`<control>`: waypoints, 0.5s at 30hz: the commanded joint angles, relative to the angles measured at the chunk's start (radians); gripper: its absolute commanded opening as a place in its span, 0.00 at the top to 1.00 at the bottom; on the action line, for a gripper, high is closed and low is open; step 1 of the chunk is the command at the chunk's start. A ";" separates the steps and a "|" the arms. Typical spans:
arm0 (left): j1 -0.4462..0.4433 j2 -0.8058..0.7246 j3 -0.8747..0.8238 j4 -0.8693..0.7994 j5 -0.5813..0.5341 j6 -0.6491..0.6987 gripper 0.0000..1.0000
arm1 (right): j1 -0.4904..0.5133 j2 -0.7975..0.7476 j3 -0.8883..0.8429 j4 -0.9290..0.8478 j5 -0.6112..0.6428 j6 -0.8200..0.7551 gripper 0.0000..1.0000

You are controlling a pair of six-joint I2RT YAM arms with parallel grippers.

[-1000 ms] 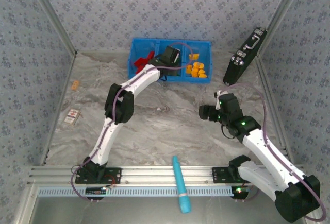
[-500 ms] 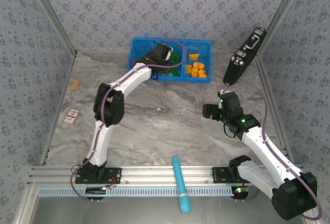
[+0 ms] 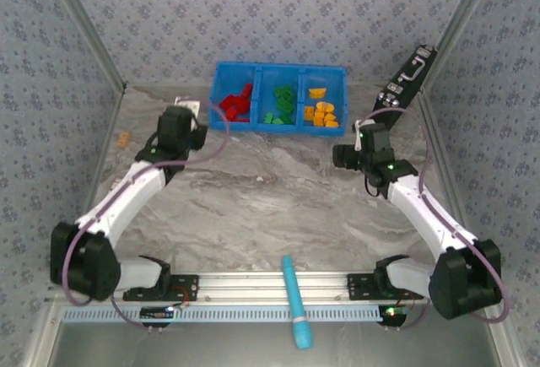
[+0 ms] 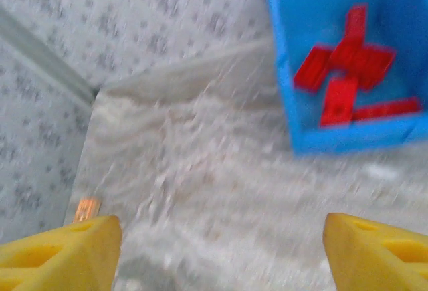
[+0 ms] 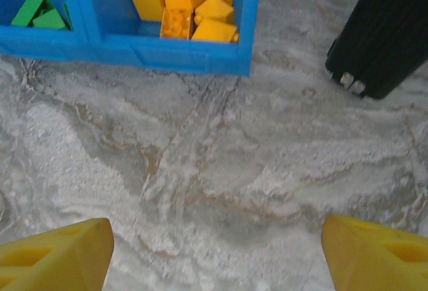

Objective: Sort the legos into containers by color
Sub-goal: Reset both arms

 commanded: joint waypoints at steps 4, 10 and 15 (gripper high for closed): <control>0.105 -0.353 -0.367 0.222 -0.049 -0.031 0.00 | -0.006 0.100 0.093 0.045 0.032 -0.063 0.01; 0.207 -0.407 -0.627 0.529 -0.010 -0.115 0.00 | 0.026 0.085 0.022 0.140 0.091 -0.093 0.01; 0.277 -0.200 -0.768 0.959 0.152 -0.113 0.00 | 0.049 0.038 -0.053 0.223 0.093 -0.143 0.01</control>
